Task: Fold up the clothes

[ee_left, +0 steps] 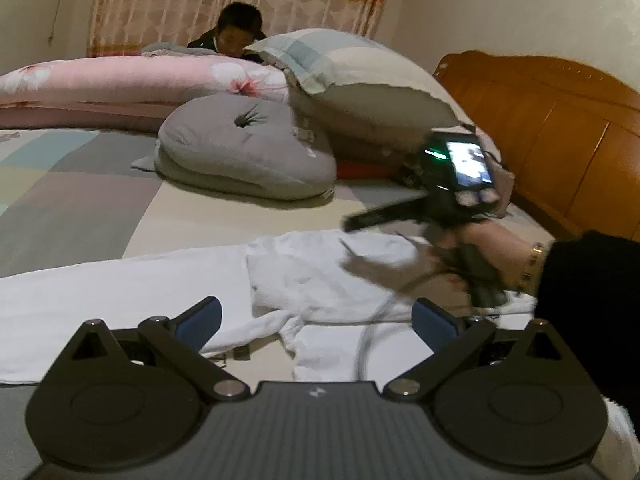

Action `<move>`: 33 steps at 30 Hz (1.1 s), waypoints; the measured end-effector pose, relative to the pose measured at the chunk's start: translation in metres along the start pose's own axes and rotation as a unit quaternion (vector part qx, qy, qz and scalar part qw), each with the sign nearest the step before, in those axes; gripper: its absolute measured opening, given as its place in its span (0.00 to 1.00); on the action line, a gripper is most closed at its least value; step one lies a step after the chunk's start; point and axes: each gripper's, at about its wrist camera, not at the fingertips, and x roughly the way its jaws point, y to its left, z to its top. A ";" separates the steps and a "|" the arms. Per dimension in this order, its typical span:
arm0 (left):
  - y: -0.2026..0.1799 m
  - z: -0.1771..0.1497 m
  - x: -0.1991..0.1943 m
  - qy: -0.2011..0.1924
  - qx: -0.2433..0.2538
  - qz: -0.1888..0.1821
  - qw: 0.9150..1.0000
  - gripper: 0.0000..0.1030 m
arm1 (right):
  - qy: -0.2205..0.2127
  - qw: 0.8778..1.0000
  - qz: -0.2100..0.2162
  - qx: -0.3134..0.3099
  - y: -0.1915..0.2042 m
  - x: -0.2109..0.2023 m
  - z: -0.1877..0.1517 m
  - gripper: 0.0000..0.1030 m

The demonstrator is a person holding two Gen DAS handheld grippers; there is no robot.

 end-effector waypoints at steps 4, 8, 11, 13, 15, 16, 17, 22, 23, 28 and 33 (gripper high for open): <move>-0.002 0.000 0.002 -0.001 -0.001 -0.006 1.000 0.98 | 0.016 0.999 -0.026 0.014 -0.052 -0.034 -0.024 1.00; -0.004 -0.002 0.010 0.011 0.004 -0.011 1.000 0.98 | 0.040 0.994 -0.010 0.098 -0.110 -0.042 -0.045 1.00; -0.006 -0.005 0.018 0.024 0.014 -0.006 1.000 0.98 | 0.050 0.984 0.027 0.168 -0.136 -0.029 -0.054 1.00; -0.007 -0.007 0.023 0.031 0.017 0.000 0.999 0.98 | 0.064 0.980 0.028 0.187 -0.140 -0.011 -0.055 1.00; -0.007 -0.008 0.025 0.035 0.018 0.003 0.999 0.98 | 0.059 0.982 0.006 0.179 -0.139 0.001 -0.057 1.00; -0.006 -0.009 0.027 0.038 0.018 0.004 0.999 0.98 | 0.051 0.984 -0.010 0.169 -0.136 0.005 -0.058 1.00; -0.006 -0.009 0.028 0.040 0.018 0.005 0.999 0.98 | 0.048 0.985 -0.016 0.163 -0.135 0.008 -0.058 1.00; -0.003 -0.010 0.031 0.047 0.020 0.017 0.999 0.98 | 0.029 0.983 -0.020 0.182 -0.144 -0.011 -0.049 1.00; -0.003 -0.010 0.031 0.046 0.020 0.018 0.999 0.98 | 0.028 0.983 -0.013 0.182 -0.144 -0.023 -0.051 1.00; -0.006 -0.010 0.030 0.045 0.029 0.013 0.998 0.98 | 0.051 0.985 0.044 0.158 -0.130 -0.083 -0.077 1.00; -0.014 -0.011 0.032 0.052 0.045 0.011 0.998 0.98 | 0.080 0.986 0.102 0.103 -0.088 -0.133 -0.132 1.00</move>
